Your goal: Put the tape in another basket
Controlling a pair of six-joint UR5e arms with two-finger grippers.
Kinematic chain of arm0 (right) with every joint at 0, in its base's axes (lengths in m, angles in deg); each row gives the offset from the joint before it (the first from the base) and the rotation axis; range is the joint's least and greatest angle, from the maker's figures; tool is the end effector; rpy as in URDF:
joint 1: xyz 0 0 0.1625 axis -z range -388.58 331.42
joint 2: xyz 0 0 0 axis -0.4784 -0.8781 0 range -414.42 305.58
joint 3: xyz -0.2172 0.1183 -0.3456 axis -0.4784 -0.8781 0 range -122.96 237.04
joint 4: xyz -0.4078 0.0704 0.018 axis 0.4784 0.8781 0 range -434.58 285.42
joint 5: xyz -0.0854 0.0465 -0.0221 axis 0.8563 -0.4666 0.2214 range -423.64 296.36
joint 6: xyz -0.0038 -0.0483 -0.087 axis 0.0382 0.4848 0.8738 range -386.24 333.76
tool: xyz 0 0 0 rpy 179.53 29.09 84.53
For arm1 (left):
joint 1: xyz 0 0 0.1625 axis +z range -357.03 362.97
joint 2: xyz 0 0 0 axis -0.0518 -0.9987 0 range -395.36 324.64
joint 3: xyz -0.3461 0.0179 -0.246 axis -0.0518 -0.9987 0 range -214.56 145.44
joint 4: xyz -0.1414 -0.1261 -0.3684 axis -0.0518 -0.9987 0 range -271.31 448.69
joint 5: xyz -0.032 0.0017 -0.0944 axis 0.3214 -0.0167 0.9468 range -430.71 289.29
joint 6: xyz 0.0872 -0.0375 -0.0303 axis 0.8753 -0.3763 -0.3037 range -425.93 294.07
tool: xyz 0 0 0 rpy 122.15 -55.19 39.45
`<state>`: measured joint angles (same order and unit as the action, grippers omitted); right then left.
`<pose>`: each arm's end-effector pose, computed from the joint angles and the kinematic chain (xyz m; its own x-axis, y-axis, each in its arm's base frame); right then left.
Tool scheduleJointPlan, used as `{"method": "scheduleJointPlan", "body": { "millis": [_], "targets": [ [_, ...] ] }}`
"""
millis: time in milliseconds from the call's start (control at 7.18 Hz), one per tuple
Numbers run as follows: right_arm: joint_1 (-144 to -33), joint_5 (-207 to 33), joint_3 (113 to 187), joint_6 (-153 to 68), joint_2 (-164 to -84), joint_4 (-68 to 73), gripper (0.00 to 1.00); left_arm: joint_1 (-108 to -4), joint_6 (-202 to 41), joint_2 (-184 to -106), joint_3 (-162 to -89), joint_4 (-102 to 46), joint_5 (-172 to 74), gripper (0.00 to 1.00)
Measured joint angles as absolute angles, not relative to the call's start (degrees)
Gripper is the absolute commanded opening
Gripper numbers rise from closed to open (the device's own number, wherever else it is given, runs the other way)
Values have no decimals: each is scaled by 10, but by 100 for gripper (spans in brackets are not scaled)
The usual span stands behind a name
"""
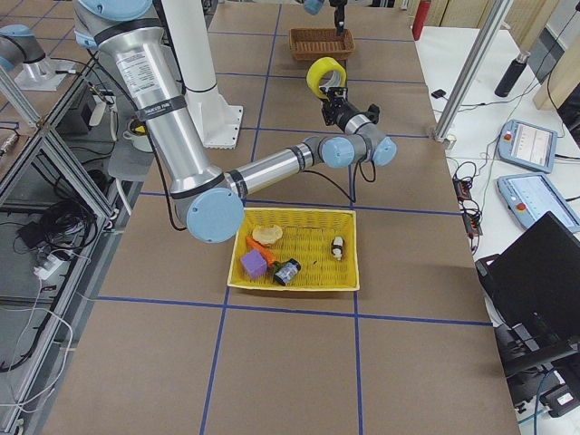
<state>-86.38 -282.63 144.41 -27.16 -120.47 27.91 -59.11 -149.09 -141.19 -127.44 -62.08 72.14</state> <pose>-0.2867 -0.5601 0.3312 -0.5873 0.2478 0.7705 0.5361 0.8322 0.1411 0.2169 -0.5243 0.3585 0.1048 -0.0441 -0.9935 0.1556 0.9874 -0.0275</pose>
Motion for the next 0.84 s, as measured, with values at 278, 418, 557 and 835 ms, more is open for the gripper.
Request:
{"method": "scheduleJointPlan", "body": {
  "millis": [278,418,557,835],
  "targets": [
    [-831,-2867,1447,-157,-1185,402,0,-573,-1577,-1444,-1274,-643,707,98],
    [-814,-2876,1445,-115,-1169,453,0,-565,-1626,-1465,-1274,-653,691,98],
    [-801,-2885,1444,-77,-1154,502,0,-545,-1692,-1483,-1274,-682,654,98],
    [-776,-2908,1442,-20,-1129,578,0,-491,-1812,-1500,-1273,-768,552,98]
  ]
}}
